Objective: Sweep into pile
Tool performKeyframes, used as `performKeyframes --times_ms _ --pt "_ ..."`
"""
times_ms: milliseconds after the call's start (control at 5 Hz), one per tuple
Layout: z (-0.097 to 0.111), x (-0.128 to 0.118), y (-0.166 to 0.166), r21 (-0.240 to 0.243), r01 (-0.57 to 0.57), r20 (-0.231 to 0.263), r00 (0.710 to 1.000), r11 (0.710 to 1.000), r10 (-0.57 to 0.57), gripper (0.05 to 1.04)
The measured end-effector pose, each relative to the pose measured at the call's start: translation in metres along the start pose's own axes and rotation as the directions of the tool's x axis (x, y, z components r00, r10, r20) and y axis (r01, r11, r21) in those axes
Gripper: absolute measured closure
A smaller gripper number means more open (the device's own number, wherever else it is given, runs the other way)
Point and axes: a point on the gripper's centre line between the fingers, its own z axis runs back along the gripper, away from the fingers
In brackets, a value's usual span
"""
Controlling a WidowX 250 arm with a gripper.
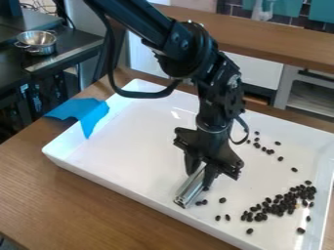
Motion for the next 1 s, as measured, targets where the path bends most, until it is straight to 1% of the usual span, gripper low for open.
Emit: performKeyframes --times_ms 200,400,600,800,1000 --pt "0.002 -0.001 -0.027 -0.061 0.075 -0.01 0.997 0.995 -0.076 0.725" --pt "0.004 0.003 -0.043 -0.128 0.143 -0.016 0.989 0.981 -0.146 0.725" --pt "0.003 0.011 -0.048 -0.146 0.153 -0.012 0.988 0.977 -0.156 0.725" --pt "0.003 0.011 -0.063 -0.18 0.231 -0.01 0.972 0.956 -0.236 0.725" --pt "0.005 0.015 -0.064 -0.18 0.272 0.009 0.961 0.945 -0.275 0.725"
